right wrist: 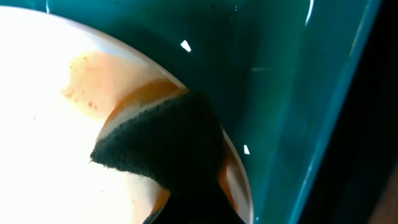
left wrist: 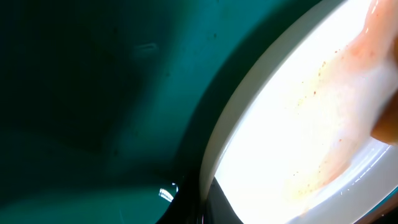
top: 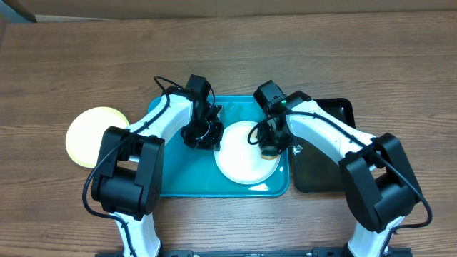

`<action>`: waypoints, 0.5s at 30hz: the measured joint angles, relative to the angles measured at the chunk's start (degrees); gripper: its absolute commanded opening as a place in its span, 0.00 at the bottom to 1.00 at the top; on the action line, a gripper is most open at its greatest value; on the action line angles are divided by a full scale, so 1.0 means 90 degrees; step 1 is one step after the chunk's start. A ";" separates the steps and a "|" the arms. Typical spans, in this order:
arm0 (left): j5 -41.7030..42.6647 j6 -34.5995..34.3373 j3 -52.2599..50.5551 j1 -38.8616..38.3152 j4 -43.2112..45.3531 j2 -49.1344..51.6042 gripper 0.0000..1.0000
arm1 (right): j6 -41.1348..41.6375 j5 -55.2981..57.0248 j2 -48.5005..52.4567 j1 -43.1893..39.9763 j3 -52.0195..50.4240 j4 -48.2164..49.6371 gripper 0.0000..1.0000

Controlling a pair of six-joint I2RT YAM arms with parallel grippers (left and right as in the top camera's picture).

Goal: Clean dirty plates on tray and stack at the side
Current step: 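Scrub the sauce-smeared white plate with the sponge in the right gripper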

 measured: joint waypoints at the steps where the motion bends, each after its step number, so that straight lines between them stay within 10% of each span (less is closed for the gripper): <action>1: 0.0000 0.0000 0.0000 0.0000 0.0000 0.0000 0.04 | -0.0024 0.0005 -0.0097 0.0000 -0.0002 -0.0027 0.04; 15: -0.0580 -0.0017 -0.0005 0.0017 -0.0022 -0.0243 0.04 | -0.0146 0.0126 -0.2169 -0.1792 -0.0109 -0.0964 0.04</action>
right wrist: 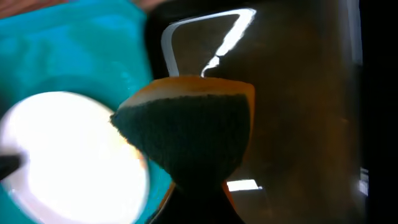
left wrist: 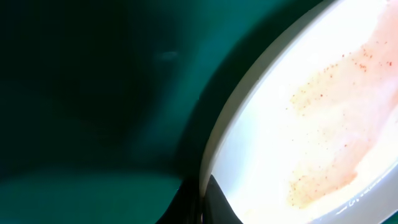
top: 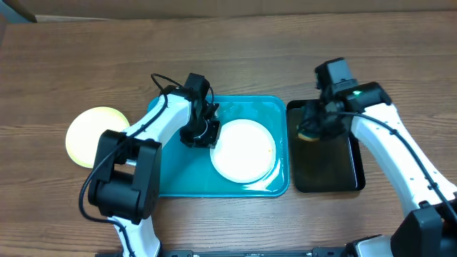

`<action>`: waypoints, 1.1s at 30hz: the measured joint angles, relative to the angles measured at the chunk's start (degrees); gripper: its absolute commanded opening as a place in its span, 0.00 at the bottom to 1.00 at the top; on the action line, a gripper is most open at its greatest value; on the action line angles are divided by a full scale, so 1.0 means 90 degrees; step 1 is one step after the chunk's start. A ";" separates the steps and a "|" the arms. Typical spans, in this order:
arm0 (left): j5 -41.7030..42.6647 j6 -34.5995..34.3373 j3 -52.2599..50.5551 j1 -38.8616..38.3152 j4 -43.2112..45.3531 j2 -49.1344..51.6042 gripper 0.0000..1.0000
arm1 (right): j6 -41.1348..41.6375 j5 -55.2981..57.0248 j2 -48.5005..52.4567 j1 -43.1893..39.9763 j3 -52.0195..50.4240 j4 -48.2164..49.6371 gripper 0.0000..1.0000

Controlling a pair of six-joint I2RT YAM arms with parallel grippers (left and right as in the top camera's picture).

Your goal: Clean dirty plates on tray and stack at the side

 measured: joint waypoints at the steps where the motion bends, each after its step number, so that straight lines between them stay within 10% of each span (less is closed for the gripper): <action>1: -0.0182 -0.0010 -0.0005 0.0015 -0.0022 -0.0114 0.04 | -0.0019 0.0019 0.0000 -0.0138 -0.0056 -0.0024 0.04; 12: -0.3570 -0.0177 -0.0022 -0.0668 -0.0027 -0.2623 0.04 | -0.0095 0.0063 0.0017 -0.0631 -0.1146 0.0495 0.04; 25: -0.8544 -0.0172 -0.0022 -0.2783 0.0245 -0.2769 0.04 | -0.0097 0.0063 0.0019 -0.0631 -0.1528 0.0741 0.04; 33: -0.9406 -0.0170 -0.0022 -0.3072 0.0245 -0.2769 0.04 | -0.0097 0.0046 0.0019 -0.0631 -0.1528 0.0746 0.04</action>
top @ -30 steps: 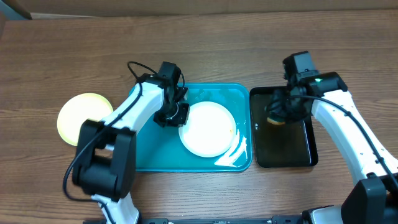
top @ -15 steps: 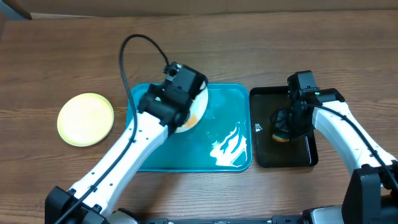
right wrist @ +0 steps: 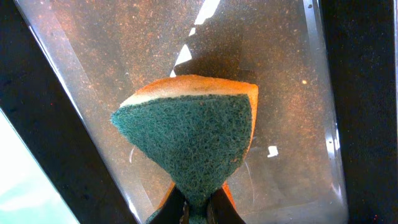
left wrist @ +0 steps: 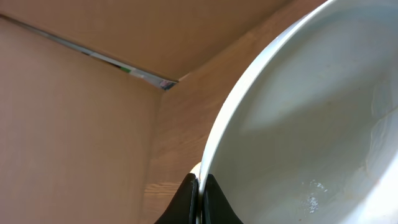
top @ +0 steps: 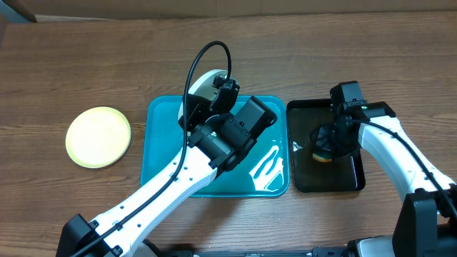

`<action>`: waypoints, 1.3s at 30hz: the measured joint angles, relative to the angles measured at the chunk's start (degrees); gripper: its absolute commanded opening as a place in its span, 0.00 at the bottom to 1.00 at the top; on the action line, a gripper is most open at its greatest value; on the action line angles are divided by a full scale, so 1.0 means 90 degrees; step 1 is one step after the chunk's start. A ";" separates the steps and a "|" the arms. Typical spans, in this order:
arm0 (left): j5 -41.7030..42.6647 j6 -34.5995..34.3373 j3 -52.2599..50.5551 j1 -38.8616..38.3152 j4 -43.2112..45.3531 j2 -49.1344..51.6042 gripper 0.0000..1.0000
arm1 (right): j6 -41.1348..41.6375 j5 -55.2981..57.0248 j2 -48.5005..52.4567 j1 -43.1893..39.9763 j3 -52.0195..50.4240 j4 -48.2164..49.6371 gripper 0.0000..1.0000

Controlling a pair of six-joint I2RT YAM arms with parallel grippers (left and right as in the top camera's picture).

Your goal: Clean dirty plates on tray and stack at the side

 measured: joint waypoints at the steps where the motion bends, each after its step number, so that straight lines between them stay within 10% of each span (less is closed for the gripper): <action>1: -0.0036 0.0000 0.0000 -0.0002 0.0000 0.0000 0.04 | -0.0002 -0.0002 0.0000 0.0000 0.0000 -0.0002 0.04; 11: 0.0454 -0.0199 0.0000 0.0151 -0.0296 0.0000 0.04 | -0.0474 -0.0005 0.0000 0.0000 -0.0007 0.0780 0.05; 14: 0.1302 -0.0682 0.0000 0.0646 -0.0918 0.0000 0.04 | -0.0760 -0.0044 0.0000 0.0000 -0.0007 0.0979 0.46; 39: 0.7162 -0.0911 0.0000 0.7817 -0.1086 -0.1144 0.04 | -0.1180 -0.0668 0.0000 0.0000 -0.0007 0.0515 0.54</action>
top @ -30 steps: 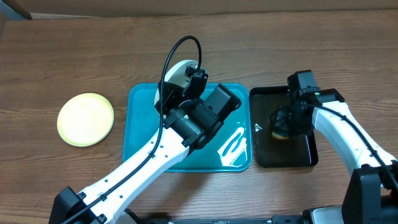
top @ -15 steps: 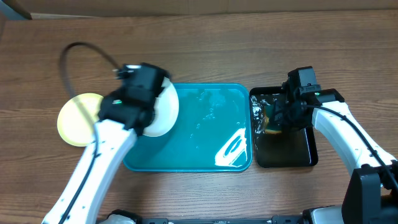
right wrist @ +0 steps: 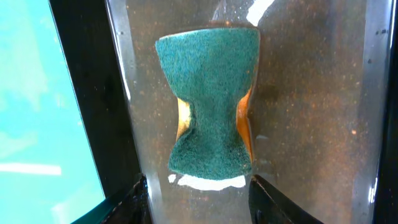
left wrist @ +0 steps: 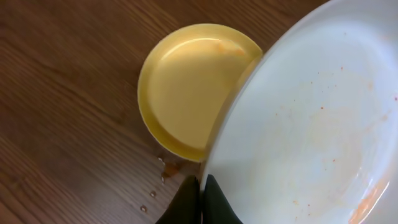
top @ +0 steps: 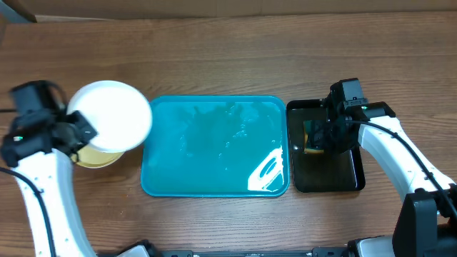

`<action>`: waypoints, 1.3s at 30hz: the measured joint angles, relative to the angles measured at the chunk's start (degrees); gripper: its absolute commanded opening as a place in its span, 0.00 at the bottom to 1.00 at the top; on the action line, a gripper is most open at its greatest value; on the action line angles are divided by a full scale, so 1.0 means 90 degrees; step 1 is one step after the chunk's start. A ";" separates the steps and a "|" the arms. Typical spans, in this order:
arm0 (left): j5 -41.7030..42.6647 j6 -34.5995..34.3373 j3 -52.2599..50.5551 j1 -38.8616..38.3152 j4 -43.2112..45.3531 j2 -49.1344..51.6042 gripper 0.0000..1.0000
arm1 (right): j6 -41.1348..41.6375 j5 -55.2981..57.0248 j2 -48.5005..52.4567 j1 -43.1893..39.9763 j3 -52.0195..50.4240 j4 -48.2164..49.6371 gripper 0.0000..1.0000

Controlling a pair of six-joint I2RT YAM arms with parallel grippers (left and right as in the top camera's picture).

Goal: Clean dirty plates on tray and stack at the side
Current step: 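Place the white plate on top of the plate stack, release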

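My left gripper (left wrist: pixel 200 194) is shut on the rim of a white plate (top: pixel 111 116), which hangs tilted over the yellow plate (left wrist: pixel 189 87) on the wood at the left. Faint orange specks still show on the white plate (left wrist: pixel 311 124). The teal tray (top: pixel 214 146) in the middle holds only water streaks. My right gripper (right wrist: pixel 199 193) stands open over the black tray (top: pixel 325 178), and the green-and-orange sponge (right wrist: pixel 211 99) lies loose in its water just beyond the fingertips.
Small drops of water (left wrist: pixel 163 178) lie on the wood beside the yellow plate. The black tray's rim (right wrist: pixel 87 93) runs between the sponge and the teal tray. A cardboard wall (top: pixel 228 8) lines the far table edge.
My left gripper carried the white plate from above the teal tray to over the yellow plate at the left. My right gripper opened and the sponge now lies free in the black tray.
First my right gripper pressed the sponge on the white plate in the teal tray while the left held its rim. Then the sponge was over the black tray. Then the plate was lifted high and the sponge dipped. Now the plate hangs over the yellow one, sponge released.
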 measured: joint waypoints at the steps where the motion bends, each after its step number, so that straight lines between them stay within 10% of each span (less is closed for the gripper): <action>1: 0.0078 0.0005 0.0000 0.0163 0.0053 0.0097 0.04 | -0.0002 0.0002 0.0000 0.0000 0.0000 -0.0015 0.54; 14: 0.0763 0.0083 0.0000 0.1455 0.0792 0.2203 0.05 | 0.0000 -0.0005 0.0000 0.0000 0.0000 -0.0136 0.54; 16: 0.0831 0.0092 0.0000 0.1545 0.0901 0.2334 0.25 | 0.0000 0.0000 -0.0002 0.0000 0.0000 -0.0138 0.54; 18: 0.0894 0.0100 0.0000 0.1576 0.0937 0.2399 0.95 | 0.0000 -0.0002 0.0000 0.0000 0.0000 -0.0148 0.55; 19: 0.0918 0.0124 0.0000 0.1576 0.0950 0.2416 1.00 | 0.0000 0.0002 -0.0002 0.0000 0.0000 -0.0155 0.55; 30: 0.2973 0.0486 0.0000 0.1185 0.0947 0.2380 1.00 | -0.0005 -0.0005 0.0000 0.0000 0.0095 -0.0170 0.70; 33: 0.3181 0.0913 0.0000 0.0068 0.0916 0.2050 1.00 | -0.0061 -0.0274 0.0005 0.0000 0.0568 -0.0182 1.00; 39: 0.2837 0.1297 0.0015 -0.1807 -0.0597 0.1741 1.00 | -0.0109 -0.0590 0.0005 0.0000 0.1001 -0.0814 1.00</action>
